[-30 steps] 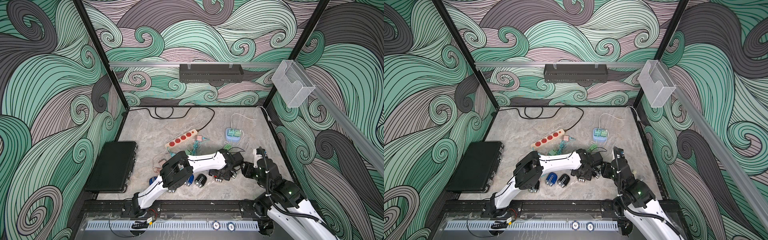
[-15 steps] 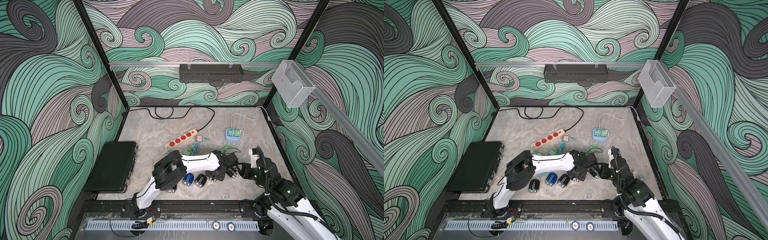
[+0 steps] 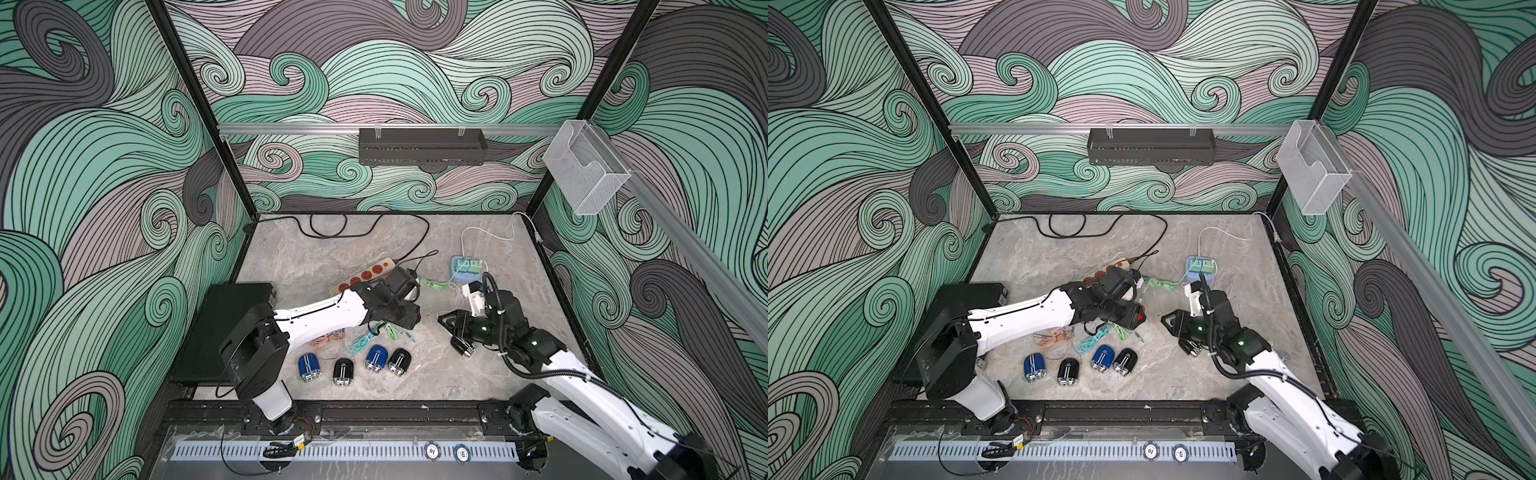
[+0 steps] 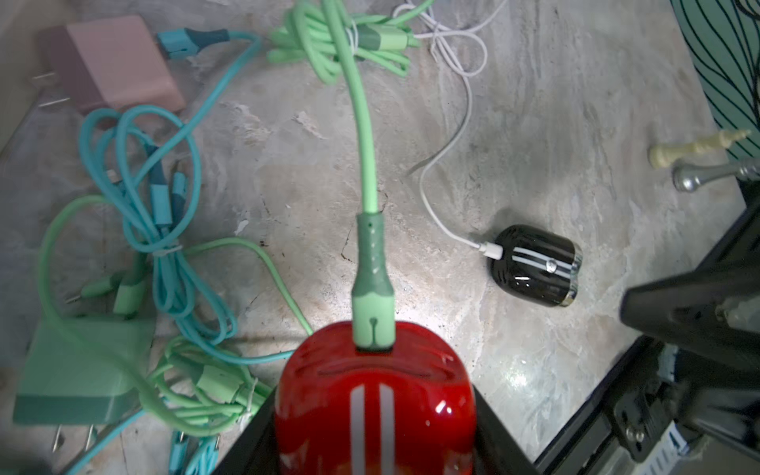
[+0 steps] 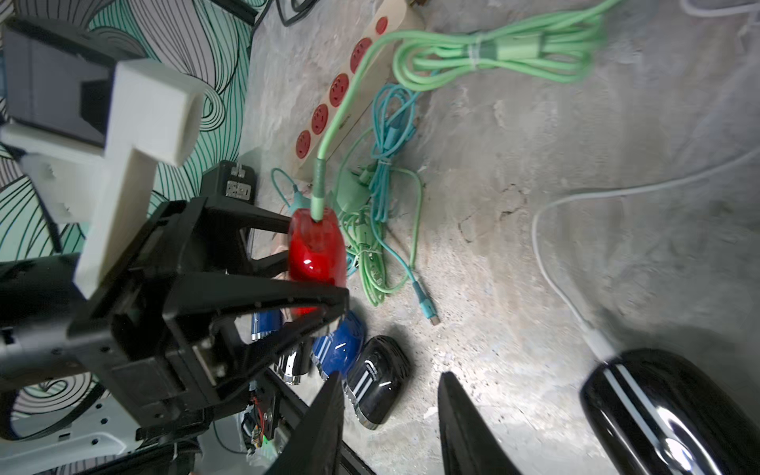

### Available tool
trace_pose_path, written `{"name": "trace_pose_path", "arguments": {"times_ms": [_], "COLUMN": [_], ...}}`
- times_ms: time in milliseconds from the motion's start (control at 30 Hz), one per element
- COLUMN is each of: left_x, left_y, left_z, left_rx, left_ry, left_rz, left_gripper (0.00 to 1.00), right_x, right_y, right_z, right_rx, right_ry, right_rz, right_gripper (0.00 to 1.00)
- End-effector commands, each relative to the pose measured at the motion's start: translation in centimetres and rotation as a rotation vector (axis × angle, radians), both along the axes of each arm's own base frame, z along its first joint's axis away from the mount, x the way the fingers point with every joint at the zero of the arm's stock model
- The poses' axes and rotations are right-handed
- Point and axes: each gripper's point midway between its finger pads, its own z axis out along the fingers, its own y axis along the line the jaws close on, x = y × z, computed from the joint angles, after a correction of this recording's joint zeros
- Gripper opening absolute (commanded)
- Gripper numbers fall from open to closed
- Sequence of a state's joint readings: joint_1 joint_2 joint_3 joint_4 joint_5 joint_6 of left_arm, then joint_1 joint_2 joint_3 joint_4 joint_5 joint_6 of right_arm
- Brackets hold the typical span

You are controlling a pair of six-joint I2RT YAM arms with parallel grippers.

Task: Unplug the electric shaver
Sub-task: Pick up the electric shaver from the center of the board, then remove the charging cable from the electric shaver.

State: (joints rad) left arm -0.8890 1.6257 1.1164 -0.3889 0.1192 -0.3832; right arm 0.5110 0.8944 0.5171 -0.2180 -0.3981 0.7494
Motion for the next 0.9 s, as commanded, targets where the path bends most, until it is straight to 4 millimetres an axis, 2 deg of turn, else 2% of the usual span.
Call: {"name": "trace_pose_path", "arguments": {"times_ms": [0, 167, 300, 600, 867], "left_x": [-0.5, -0.5, -0.4, -0.6, -0.4], "left_y": [-2.1, -1.8, -1.6, -1.9, -1.9], "left_z": [2.3, 2.8, 2.8, 3.2, 3.8], "left_rx": [-0.154, -0.202, -0.208, -0.237, -0.254], "left_ry": [-0.081, -0.117, -0.14, -0.152, -0.174], "left_rz": [-0.212, -0.27, -0.283, -0.296, -0.287], "left_gripper": [0.3, 0.29, 0.27, 0.26, 0.25], "right_x": [2.0, 3.7, 4.4, 5.3, 5.5], "right_y": [2.7, 3.5, 4.2, 5.3, 5.5], "right_z": [4.1, 3.4, 3.6, 2.5, 1.5], "right_rx": [0.142, 0.115, 0.138, 0.147, 0.146], "right_ry": [-0.064, -0.016, -0.011, 0.034, 0.059], "right_rz": [0.054, 0.037, 0.044, 0.066, 0.062], "right_gripper": [0.34, 0.31, 0.29, 0.27, 0.22]}}
